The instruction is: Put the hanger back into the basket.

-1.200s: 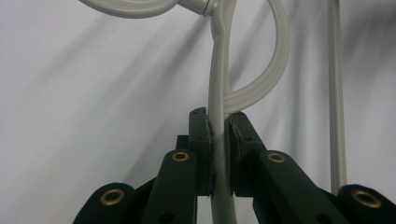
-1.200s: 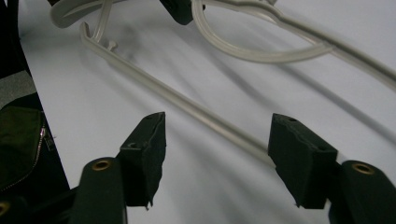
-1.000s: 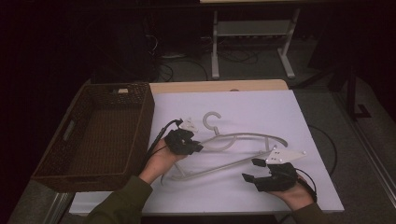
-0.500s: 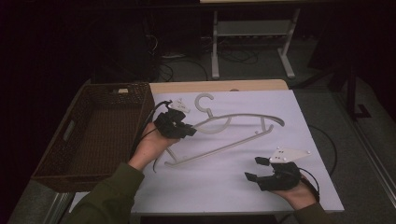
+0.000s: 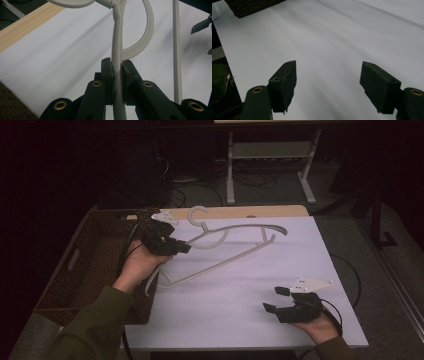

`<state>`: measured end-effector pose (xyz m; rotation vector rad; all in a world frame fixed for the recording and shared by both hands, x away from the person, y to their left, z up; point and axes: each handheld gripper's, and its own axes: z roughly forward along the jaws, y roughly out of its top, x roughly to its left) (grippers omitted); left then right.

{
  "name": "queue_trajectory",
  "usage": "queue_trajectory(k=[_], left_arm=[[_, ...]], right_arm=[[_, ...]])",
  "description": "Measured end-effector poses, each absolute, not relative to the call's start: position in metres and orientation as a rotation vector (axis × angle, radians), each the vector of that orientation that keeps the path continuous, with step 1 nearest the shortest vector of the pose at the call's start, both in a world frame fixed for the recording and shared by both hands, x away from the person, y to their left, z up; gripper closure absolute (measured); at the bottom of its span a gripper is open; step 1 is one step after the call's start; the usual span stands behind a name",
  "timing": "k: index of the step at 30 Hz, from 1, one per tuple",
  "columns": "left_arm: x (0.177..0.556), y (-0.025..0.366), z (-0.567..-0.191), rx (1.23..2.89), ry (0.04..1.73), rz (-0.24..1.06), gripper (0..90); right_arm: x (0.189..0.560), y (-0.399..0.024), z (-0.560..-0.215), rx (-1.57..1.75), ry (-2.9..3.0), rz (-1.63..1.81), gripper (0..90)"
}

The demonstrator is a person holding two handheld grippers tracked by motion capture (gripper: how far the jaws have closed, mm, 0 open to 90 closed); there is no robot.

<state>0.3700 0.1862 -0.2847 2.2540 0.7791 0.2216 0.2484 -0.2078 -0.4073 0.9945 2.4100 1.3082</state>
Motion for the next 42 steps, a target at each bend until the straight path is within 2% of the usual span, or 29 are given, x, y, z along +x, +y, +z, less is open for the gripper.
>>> queue_trajectory(k=[7,15,19,30,42], left_arm=[[0.371,0.212,-0.277,2.233,0.821,0.239,81.7],[0.371,0.248,-0.267,2.223,0.878,0.278,81.7],[0.371,0.262,-0.263,2.217,0.909,0.295,81.7],[0.371,0.302,-0.256,2.180,0.982,0.327,81.7],[0.364,0.363,-0.260,2.147,1.097,0.405,81.7]], right_arm=[[0.249,-0.208,-0.408,1.012,2.396,1.310,23.9],[0.250,-0.206,-0.409,1.036,2.374,1.284,9.6],[0.251,-0.206,-0.409,1.044,2.358,1.284,6.5],[0.251,-0.207,-0.409,1.057,2.343,1.283,6.3],[0.252,-0.206,-0.410,1.052,2.347,1.276,6.6]])
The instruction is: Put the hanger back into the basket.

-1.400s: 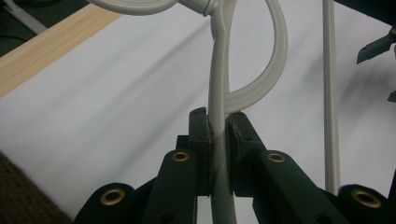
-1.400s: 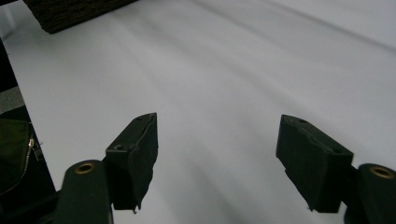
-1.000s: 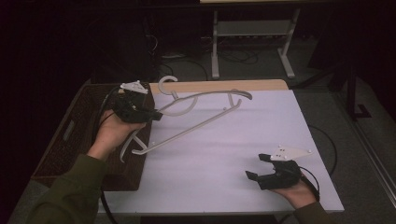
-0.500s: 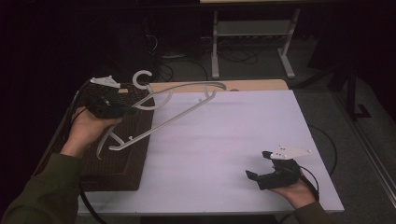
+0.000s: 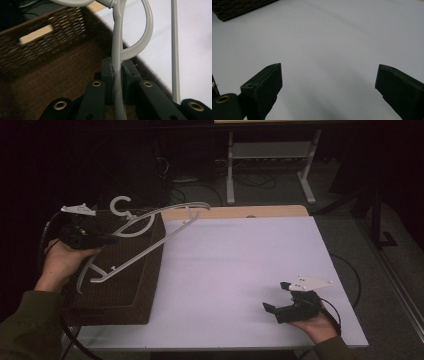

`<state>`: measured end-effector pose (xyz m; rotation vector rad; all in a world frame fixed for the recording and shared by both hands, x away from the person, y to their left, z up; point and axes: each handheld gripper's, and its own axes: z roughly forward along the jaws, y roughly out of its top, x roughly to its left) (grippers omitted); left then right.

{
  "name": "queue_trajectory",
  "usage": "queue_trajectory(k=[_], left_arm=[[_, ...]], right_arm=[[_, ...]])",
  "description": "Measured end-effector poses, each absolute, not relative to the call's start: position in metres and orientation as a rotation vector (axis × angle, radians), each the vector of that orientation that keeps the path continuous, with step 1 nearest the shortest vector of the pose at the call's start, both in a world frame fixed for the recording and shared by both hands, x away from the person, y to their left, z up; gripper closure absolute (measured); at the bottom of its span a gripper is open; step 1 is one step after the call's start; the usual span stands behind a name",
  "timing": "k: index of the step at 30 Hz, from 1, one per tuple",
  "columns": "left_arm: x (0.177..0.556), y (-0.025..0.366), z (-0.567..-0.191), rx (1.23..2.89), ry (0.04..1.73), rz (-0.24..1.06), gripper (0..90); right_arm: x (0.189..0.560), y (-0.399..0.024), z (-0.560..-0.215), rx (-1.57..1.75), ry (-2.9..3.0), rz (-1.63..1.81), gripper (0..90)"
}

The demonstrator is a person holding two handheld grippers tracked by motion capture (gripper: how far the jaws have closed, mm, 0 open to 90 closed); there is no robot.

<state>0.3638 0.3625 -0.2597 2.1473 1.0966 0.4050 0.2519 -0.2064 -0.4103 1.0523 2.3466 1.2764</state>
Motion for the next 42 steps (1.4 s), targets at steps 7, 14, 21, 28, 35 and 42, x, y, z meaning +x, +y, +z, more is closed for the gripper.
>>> queue_trajectory(k=[7,14,21,28,35,42], left_arm=[[0.361,0.407,-0.265,2.121,1.186,0.468,81.7],[0.358,0.438,-0.274,2.095,1.255,0.496,81.7],[0.351,0.462,-0.278,2.101,1.311,0.519,81.7],[0.348,0.476,-0.284,2.090,1.358,0.534,81.6],[0.349,0.480,-0.292,2.108,1.386,0.539,81.5],[0.352,0.479,-0.300,2.107,1.402,0.525,81.3]], right_arm=[[0.253,-0.206,-0.412,1.051,2.349,1.270,6.7],[0.253,-0.206,-0.412,1.069,2.349,1.265,6.7],[0.253,-0.206,-0.412,1.074,2.346,1.264,6.8],[0.253,-0.206,-0.413,1.075,2.351,1.258,6.8],[0.254,-0.205,-0.413,1.080,2.351,1.258,6.9],[0.253,-0.206,-0.413,1.082,2.350,1.258,6.9]])
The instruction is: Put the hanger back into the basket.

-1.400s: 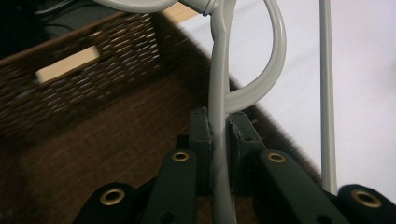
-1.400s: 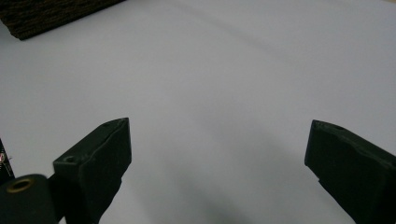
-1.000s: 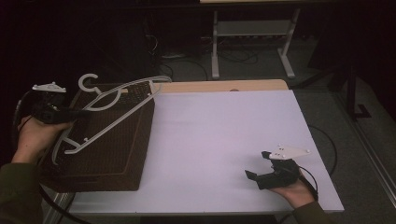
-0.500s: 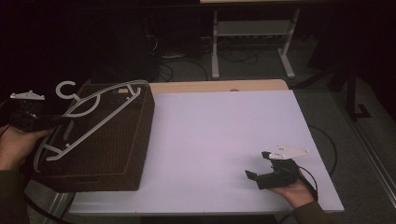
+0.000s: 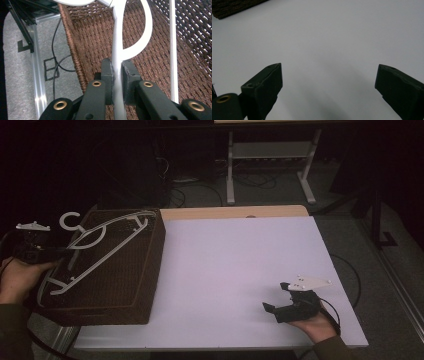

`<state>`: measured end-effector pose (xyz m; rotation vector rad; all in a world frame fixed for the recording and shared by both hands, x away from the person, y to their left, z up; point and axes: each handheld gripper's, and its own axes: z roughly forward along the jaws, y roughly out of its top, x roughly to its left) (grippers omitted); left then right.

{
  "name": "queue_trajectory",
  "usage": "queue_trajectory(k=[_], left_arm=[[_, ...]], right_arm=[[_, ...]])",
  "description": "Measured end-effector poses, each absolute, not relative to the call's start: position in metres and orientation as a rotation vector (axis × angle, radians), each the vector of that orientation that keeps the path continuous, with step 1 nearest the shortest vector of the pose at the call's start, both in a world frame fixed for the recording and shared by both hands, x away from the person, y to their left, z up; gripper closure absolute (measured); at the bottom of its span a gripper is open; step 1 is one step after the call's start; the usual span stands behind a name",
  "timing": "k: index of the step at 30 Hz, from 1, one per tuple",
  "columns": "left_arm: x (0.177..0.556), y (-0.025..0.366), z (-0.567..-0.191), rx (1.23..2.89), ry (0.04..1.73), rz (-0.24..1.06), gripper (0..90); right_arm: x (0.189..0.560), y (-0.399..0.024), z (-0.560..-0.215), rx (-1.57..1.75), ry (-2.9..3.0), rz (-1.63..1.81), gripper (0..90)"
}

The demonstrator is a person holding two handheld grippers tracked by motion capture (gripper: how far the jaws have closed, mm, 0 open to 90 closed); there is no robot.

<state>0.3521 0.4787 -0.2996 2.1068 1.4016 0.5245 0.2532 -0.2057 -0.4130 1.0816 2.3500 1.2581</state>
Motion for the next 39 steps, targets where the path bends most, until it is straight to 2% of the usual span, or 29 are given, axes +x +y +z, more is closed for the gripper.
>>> queue_trajectory(k=[4,6,11,12,13,20,28,39], left_arm=[[0.353,0.479,-0.304,2.105,1.404,0.496,79.7],[0.352,0.481,-0.303,2.058,1.393,0.498,62.9],[0.352,0.479,-0.300,2.031,1.372,0.495,51.3],[0.352,0.477,-0.299,2.032,1.363,0.495,44.7],[0.352,0.475,-0.298,2.027,1.356,0.497,44.7],[0.352,0.455,-0.290,1.973,1.291,0.482,26.5],[0.350,0.426,-0.284,1.921,1.215,0.481,20.3],[0.334,0.387,-0.279,1.840,1.077,0.464,17.7]], right_arm=[[0.253,-0.206,-0.413,1.080,2.348,1.257,6.9],[0.253,-0.206,-0.413,1.079,2.349,1.257,6.9],[0.253,-0.206,-0.413,1.079,2.350,1.256,6.9],[0.253,-0.206,-0.413,1.073,2.348,1.257,6.9],[0.253,-0.206,-0.413,1.073,2.348,1.257,6.9],[0.254,-0.209,-0.412,1.071,2.339,1.274,6.9],[0.256,-0.210,-0.408,1.053,2.317,1.299,6.9],[0.263,-0.209,-0.401,1.032,2.292,1.325,6.8]])
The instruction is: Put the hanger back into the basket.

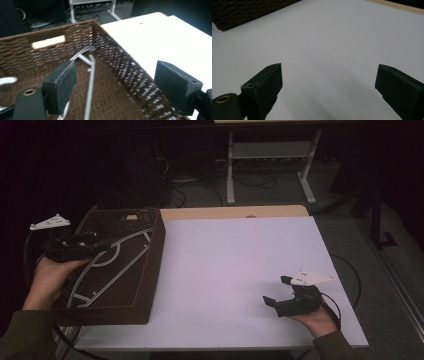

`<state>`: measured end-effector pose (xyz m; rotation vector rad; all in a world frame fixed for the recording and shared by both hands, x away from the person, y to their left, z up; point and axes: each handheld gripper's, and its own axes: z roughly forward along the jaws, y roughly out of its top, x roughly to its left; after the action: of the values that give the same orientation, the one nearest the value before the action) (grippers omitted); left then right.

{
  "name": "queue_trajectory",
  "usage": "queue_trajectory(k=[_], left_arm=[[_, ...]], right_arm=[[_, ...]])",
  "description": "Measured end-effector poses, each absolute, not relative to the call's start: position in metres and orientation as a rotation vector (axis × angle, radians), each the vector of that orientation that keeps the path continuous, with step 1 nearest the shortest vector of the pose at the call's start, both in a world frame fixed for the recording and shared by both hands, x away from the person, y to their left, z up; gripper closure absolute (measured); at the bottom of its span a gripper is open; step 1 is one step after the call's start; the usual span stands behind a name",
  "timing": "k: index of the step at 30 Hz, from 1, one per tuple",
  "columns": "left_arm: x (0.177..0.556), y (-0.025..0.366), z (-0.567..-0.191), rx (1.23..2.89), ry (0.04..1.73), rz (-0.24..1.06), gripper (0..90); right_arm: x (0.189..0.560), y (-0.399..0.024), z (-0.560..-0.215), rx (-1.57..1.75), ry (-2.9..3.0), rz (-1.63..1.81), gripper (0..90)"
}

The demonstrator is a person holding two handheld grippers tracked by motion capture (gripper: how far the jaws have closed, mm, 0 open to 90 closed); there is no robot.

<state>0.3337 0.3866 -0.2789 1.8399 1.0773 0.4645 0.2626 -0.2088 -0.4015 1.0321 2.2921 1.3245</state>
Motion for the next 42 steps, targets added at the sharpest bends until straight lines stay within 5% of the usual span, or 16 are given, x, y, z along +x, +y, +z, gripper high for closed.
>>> queue_trajectory(k=[24,32,42], left_arm=[[0.308,0.280,-0.297,1.766,0.772,0.369,13.0],[0.302,0.260,-0.307,1.719,0.728,0.367,2.6],[0.299,0.249,-0.315,1.696,0.694,0.383,1.8]], right_arm=[[0.277,-0.210,-0.365,0.974,2.169,1.472,4.6],[0.281,-0.212,-0.346,0.957,2.100,1.532,1.5],[0.283,-0.213,-0.330,0.921,2.063,1.605,0.5]])
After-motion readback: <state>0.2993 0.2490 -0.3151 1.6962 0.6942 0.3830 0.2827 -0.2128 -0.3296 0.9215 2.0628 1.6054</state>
